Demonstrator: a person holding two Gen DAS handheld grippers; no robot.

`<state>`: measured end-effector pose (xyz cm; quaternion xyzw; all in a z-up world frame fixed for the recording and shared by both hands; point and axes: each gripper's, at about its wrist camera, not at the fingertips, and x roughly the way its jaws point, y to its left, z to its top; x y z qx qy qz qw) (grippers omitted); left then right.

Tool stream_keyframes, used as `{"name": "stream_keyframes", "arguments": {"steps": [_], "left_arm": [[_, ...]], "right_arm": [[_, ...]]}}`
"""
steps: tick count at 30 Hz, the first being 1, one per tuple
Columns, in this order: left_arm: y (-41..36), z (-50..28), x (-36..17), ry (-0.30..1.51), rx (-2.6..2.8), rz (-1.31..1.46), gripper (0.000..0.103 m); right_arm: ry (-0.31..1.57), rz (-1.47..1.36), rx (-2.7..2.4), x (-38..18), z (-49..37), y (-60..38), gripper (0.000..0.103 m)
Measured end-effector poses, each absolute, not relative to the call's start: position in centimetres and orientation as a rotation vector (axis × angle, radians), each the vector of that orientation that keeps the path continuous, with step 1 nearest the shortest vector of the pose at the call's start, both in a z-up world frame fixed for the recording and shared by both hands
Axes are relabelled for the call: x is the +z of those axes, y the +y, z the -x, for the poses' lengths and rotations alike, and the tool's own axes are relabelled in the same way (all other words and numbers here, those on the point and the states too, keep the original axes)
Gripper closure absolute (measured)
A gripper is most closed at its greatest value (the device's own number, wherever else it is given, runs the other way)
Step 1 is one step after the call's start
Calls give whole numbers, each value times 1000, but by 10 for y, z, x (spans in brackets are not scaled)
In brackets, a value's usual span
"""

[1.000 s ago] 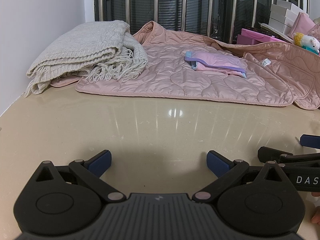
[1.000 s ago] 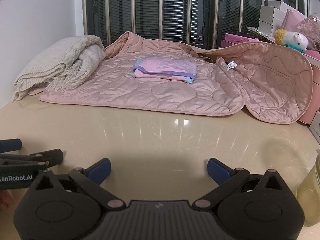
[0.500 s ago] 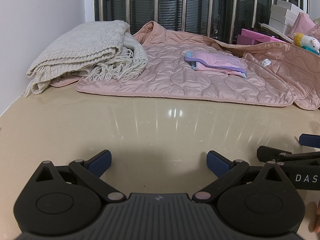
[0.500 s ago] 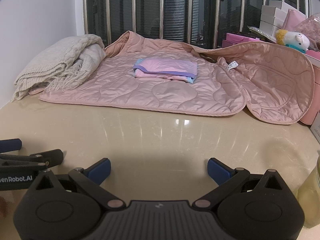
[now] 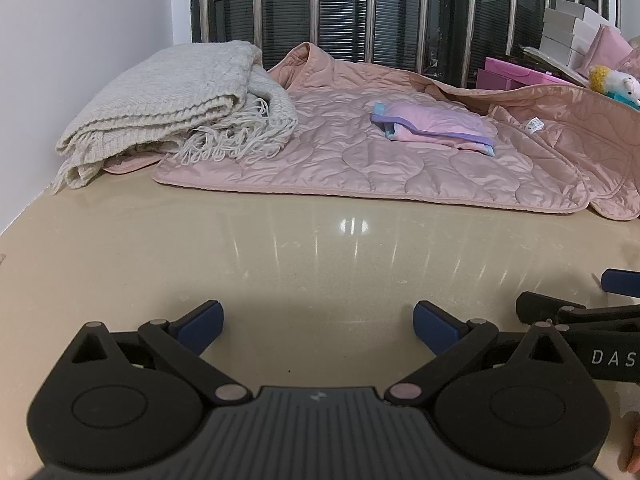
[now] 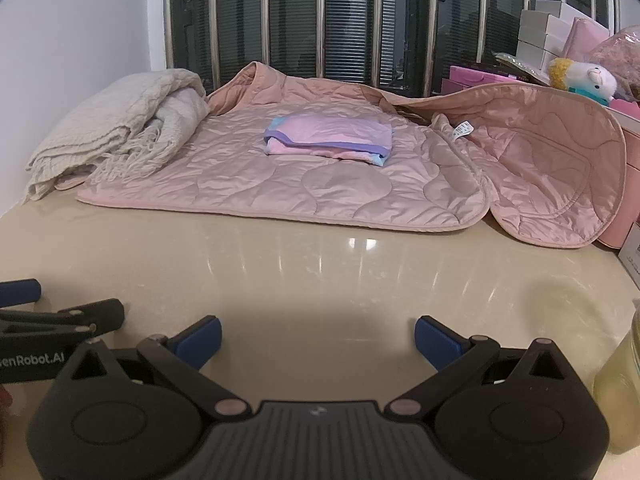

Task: Fold clothes

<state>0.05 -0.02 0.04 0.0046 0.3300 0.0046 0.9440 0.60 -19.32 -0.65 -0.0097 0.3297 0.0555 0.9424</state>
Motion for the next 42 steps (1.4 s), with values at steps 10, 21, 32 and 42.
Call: {"name": "stream_keyframes", "arguments": {"steps": [10,21,32,42], "left_arm": [[1,-3,1,677,-1,-9,1],[22,-92,95,483,-156,105,0],[8,-297,38,882,-221,524,32],[1,-319,21,906,-301,671,92]], "right_arm": [[672,21,114,-7,-7,-193,0],[588,-253,278,68,-77,-241,5],[749,-754,232,26,-249,-311,25],[750,-594,147,11,-284,-296,96]]}}
